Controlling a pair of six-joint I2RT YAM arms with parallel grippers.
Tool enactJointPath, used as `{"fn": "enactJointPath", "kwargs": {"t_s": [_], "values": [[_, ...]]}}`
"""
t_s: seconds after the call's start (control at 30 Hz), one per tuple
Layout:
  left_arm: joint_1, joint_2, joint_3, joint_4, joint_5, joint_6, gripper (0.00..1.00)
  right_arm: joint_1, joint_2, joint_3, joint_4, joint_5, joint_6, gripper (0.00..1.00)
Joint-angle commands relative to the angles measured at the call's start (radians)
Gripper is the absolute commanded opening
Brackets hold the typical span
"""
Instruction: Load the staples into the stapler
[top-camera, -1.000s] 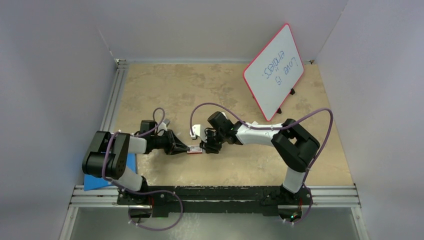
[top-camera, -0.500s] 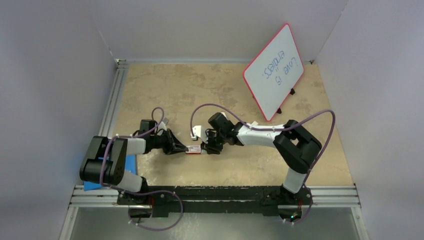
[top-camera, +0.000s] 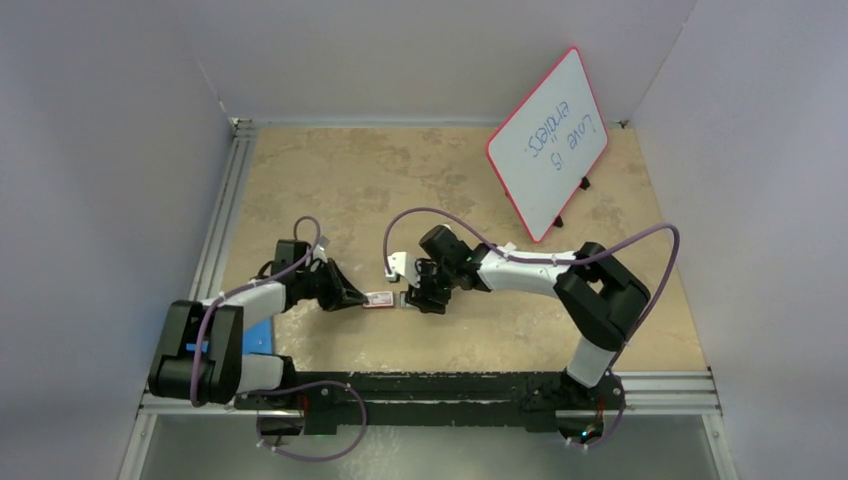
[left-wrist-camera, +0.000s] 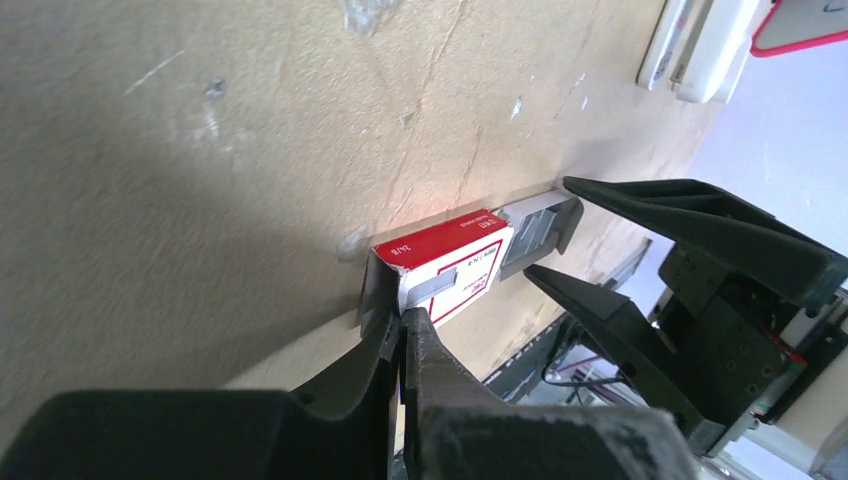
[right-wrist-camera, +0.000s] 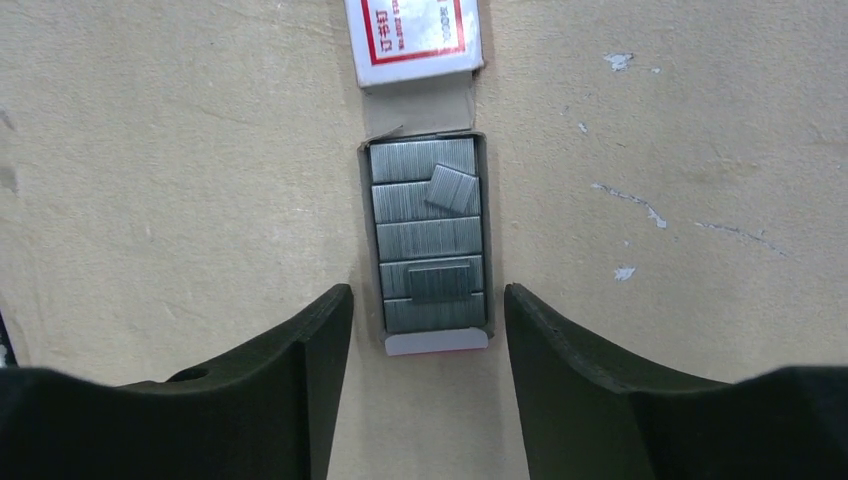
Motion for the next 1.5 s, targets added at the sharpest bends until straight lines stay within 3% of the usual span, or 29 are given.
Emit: {"fn": "enactJointPath", "kwargs": {"t_s": [0.0, 0.2, 0.37, 0.5, 0.63, 0.8, 0.9, 1.1, 1.27, 1.47], "values": [[0.001, -0.091, 0.029, -0.106, -0.115, 0.03, 0.04, -0.002, -0.067, -0.005, 0.002, -0.002, 0.014, 0.63], [0.001, -0.155, 0.081, -0.21, -0.163, 0.036, 0.23, -0.002, -0.132, 0.006, 0.064, 0.012, 0.095, 0.73], [0.0, -0.254, 0.113, -0.318, -0.253, 0.009, 0.38, -0.002, -0.225, 0.015, 0.101, -0.001, 0.158, 0.76], [-0.011, -0.319, 0.118, -0.336, -0.198, 0.003, 0.47, -0.002, -0.299, -0.006, 0.217, 0.099, 0.295, 0.74], [-0.049, -0.368, 0.088, -0.325, -0.114, -0.012, 0.47, -0.002, -0.366, -0.057, 0.304, 0.193, 0.547, 0.71], [-0.124, -0.413, -0.02, -0.196, -0.003, -0.101, 0.4, 0.002, -0.416, -0.155, 0.372, 0.246, 0.857, 0.4], [-0.179, -0.383, -0.051, -0.141, -0.023, -0.148, 0.38, 0.004, -0.429, -0.228, 0.396, 0.233, 0.974, 0.34], [-0.293, -0.261, -0.049, -0.059, -0.167, -0.192, 0.37, 0.058, -0.416, -0.286, 0.377, 0.321, 1.197, 0.27], [-0.5, -0.174, 0.079, -0.184, -0.521, -0.194, 0.29, 0.146, -0.364, -0.237, 0.234, 0.481, 1.299, 0.24], [-0.625, -0.069, 0.162, -0.276, -0.746, -0.238, 0.26, 0.23, -0.351, -0.227, 0.125, 0.64, 1.469, 0.33]]}}
